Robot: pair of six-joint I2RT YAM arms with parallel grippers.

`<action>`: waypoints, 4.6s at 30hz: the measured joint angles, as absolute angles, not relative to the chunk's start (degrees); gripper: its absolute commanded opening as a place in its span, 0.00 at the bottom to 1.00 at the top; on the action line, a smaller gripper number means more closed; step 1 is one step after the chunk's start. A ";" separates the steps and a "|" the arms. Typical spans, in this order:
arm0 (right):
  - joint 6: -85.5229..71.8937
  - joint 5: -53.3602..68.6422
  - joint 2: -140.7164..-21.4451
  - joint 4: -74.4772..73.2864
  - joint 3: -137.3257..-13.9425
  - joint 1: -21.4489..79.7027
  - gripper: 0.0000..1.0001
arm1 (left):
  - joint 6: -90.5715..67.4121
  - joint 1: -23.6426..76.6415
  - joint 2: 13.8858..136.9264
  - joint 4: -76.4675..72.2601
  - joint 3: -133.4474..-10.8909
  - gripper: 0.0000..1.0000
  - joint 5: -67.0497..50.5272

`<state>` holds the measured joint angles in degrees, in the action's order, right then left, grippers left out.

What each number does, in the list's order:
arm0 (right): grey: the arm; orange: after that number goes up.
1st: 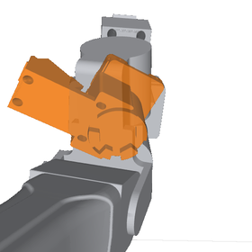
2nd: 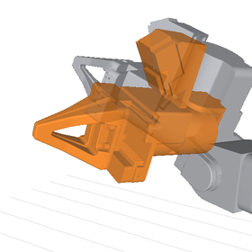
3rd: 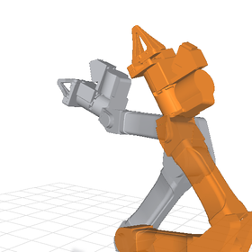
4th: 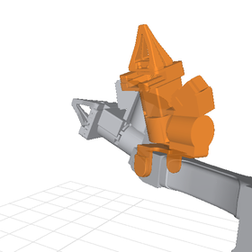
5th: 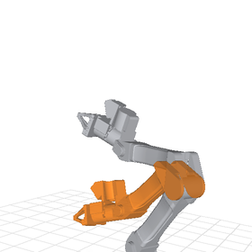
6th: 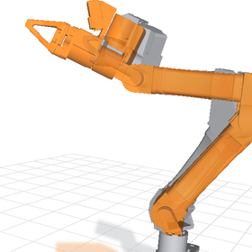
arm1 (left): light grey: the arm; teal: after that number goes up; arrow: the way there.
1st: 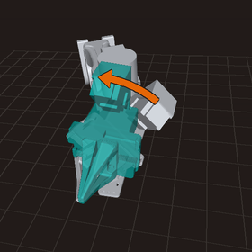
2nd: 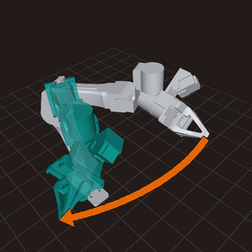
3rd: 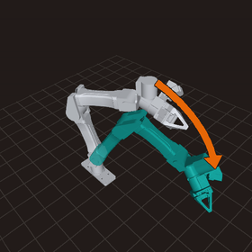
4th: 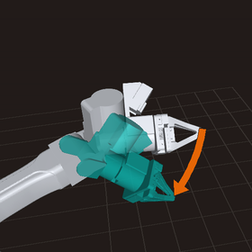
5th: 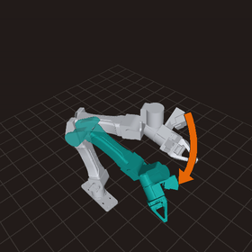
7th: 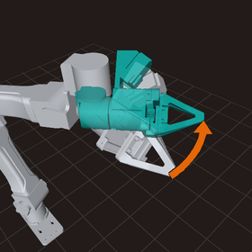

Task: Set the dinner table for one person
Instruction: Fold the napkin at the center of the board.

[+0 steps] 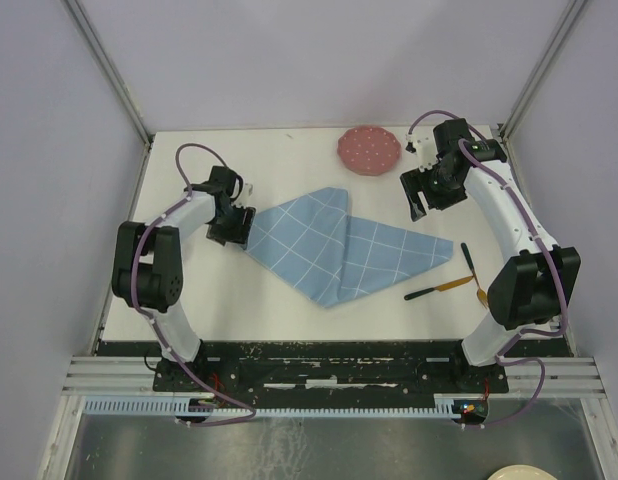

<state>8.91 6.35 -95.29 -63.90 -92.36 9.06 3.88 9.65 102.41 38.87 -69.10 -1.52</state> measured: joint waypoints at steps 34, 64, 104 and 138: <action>9.96 2.83 -94.56 -63.88 -89.73 9.06 0.82 | 0.67 2.46 107.22 38.44 -77.52 0.03 -4.60; 9.96 2.26 -94.56 -63.83 -89.73 9.06 0.82 | 0.67 -6.39 110.15 53.71 -113.54 0.03 -3.57; 10.41 0.47 -95.24 -63.81 -90.08 8.99 0.81 | -9.39 3.22 93.84 26.65 -102.78 0.03 -62.65; 10.76 -0.36 -95.18 -63.86 -90.11 8.45 0.80 | -6.66 32.32 79.44 31.66 -61.30 0.42 -65.80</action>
<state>10.76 -0.36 -95.18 -63.86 -90.11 8.45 -6.66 32.32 79.44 31.66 -61.30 -65.80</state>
